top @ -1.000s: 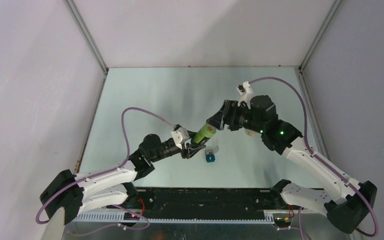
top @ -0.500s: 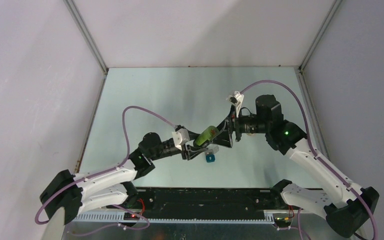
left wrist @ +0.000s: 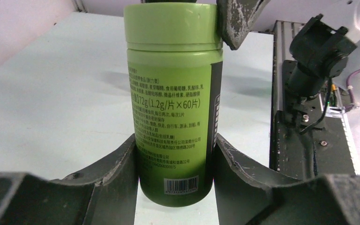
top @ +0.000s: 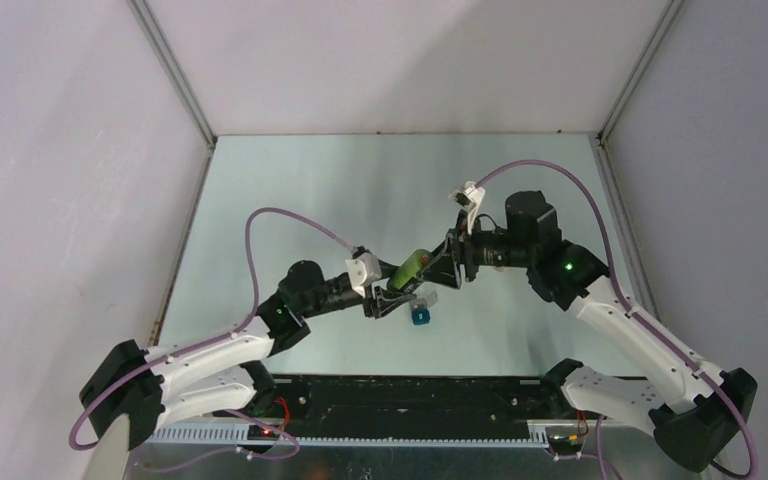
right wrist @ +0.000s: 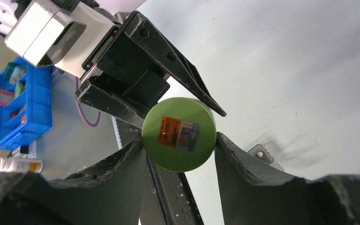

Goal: Sort the pills into containers

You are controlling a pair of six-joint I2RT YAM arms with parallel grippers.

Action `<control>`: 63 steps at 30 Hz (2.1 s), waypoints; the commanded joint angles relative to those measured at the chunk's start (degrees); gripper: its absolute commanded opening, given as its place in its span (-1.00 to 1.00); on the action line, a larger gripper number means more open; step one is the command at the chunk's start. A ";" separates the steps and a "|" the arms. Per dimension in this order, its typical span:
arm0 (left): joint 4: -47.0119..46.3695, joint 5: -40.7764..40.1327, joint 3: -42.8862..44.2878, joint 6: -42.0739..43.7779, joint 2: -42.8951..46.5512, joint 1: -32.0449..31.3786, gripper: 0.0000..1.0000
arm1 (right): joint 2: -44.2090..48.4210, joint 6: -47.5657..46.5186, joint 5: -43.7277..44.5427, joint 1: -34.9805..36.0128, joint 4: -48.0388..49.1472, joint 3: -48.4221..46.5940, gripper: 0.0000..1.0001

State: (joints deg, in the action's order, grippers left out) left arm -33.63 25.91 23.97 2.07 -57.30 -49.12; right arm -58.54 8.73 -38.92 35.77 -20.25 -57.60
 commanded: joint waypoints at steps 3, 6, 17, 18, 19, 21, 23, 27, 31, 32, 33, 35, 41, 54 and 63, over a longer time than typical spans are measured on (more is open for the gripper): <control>3.97 -5.77 3.69 5.88 1.87 -0.37 -1.00 | -1.75 10.19 22.02 6.71 5.50 -0.77 -0.63; 7.29 -8.09 4.82 7.60 1.87 -0.37 -1.00 | -2.76 16.18 33.89 10.59 5.34 -0.83 -0.80; 7.36 -9.34 4.69 7.05 1.52 -0.37 -1.00 | -2.75 19.42 33.34 13.27 6.83 -0.84 0.49; 7.18 -9.42 4.64 6.61 1.39 -0.38 -1.00 | -3.19 18.97 31.82 13.27 7.08 -0.84 0.59; 6.87 -9.45 4.68 6.19 1.31 -0.42 -1.00 | -3.43 18.65 29.17 13.21 7.33 -0.84 0.61; 6.49 -9.41 4.68 5.69 1.03 -0.37 -1.00 | -4.27 18.77 27.01 13.14 7.53 -0.80 0.63; 5.88 -9.45 4.64 5.17 0.79 -0.44 -1.00 | -4.94 19.22 26.79 13.14 7.20 -0.79 0.62; 5.13 -9.78 4.79 4.51 0.57 -0.36 -0.98 | -6.53 19.39 27.54 13.18 5.06 -1.77 0.52; 5.58 -9.30 5.51 3.92 0.36 -0.41 -0.82 | -9.79 18.89 30.06 13.13 0.96 -4.40 0.32; 5.74 -9.43 5.67 3.78 0.44 -0.39 -0.61 | -10.08 18.59 31.08 13.04 0.18 -4.60 0.23; 5.89 -10.10 5.90 3.62 0.63 -0.39 -0.46 | -10.38 18.46 31.52 12.98 0.16 -4.84 0.03; 6.01 -12.31 5.72 3.18 0.89 -0.38 -0.07 | -10.29 18.30 36.07 12.61 0.28 -4.96 -0.16; 5.11 -23.35 2.87 0.44 3.56 -0.39 0.94 | -9.65 18.98 49.73 7.38 -0.06 -4.97 -0.28; 4.53 -43.79 -2.19 -5.57 11.84 -0.43 0.99 | -26.66 13.06 56.08 -2.41 6.72 -3.99 -0.22; 10.84 -48.75 0.48 -11.55 11.64 -0.34 0.99 | -36.84 12.80 58.09 -3.59 12.34 -3.82 -0.19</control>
State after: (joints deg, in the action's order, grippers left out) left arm -25.87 -18.98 21.21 -4.89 -45.60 -49.39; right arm -92.36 22.09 16.29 32.71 -13.78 -60.55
